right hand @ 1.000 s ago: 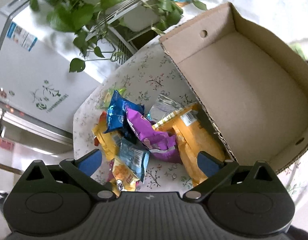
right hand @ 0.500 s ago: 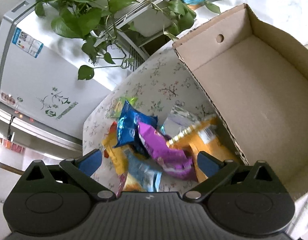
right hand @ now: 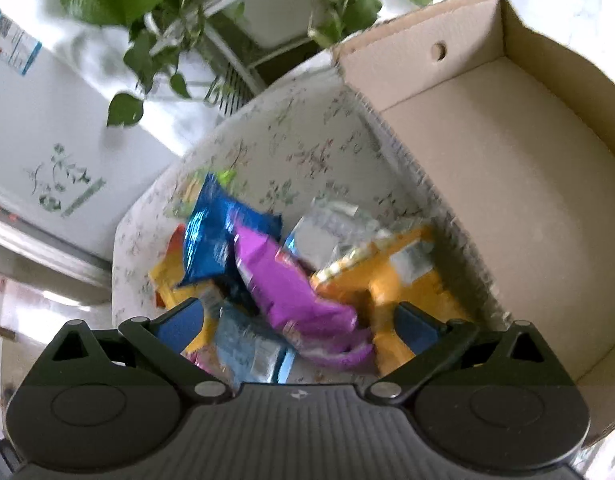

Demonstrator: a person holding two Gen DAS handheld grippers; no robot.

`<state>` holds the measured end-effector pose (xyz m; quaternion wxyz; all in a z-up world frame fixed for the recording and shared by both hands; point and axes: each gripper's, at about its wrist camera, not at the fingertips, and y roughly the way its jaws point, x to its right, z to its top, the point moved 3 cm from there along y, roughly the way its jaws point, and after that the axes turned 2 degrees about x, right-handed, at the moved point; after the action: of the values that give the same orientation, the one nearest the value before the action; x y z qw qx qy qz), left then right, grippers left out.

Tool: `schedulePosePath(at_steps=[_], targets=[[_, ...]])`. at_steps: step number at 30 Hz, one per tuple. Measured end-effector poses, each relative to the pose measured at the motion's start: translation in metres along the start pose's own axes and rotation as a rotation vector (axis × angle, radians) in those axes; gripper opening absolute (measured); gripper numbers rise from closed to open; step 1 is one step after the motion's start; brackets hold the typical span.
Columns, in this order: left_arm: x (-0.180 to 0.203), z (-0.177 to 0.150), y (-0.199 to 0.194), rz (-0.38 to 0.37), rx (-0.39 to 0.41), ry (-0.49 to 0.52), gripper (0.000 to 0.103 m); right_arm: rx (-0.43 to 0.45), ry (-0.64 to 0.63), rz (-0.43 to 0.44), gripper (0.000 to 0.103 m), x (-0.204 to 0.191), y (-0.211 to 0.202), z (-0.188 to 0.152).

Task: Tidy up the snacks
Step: 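Lower right tool to purple packet while left tool approaches yellow waffle packet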

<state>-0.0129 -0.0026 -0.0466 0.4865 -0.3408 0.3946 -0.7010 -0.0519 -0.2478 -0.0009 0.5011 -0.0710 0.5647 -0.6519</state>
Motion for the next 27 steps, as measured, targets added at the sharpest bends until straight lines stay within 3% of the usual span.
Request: schedulePosePath(at_steps=[4, 8, 13, 17, 27], targets=[[-0.008, -0.003, -0.003, -0.004, -0.011, -0.005, 0.103, -0.124, 0.039, 0.110, 0.103, -0.001, 0.005, -0.009], [-0.016, -0.003, -0.006, 0.005, -0.007, -0.019, 0.102, -0.121, 0.045, 0.178, 0.103, 0.000, -0.006, -0.006], [-0.018, -0.002, -0.014, -0.030, 0.012, -0.031, 0.102, -0.075, 0.006, 0.088, 0.103, 0.001, -0.005, -0.002], [-0.010, -0.006, -0.018, -0.060, 0.016, 0.016, 0.102, -0.096, -0.050, 0.104, 0.103, -0.011, 0.001, -0.007], [0.008, -0.019, -0.031, -0.172, 0.023, 0.138, 0.102, -0.127, -0.113, 0.038, 0.103, -0.020, 0.020, -0.011]])
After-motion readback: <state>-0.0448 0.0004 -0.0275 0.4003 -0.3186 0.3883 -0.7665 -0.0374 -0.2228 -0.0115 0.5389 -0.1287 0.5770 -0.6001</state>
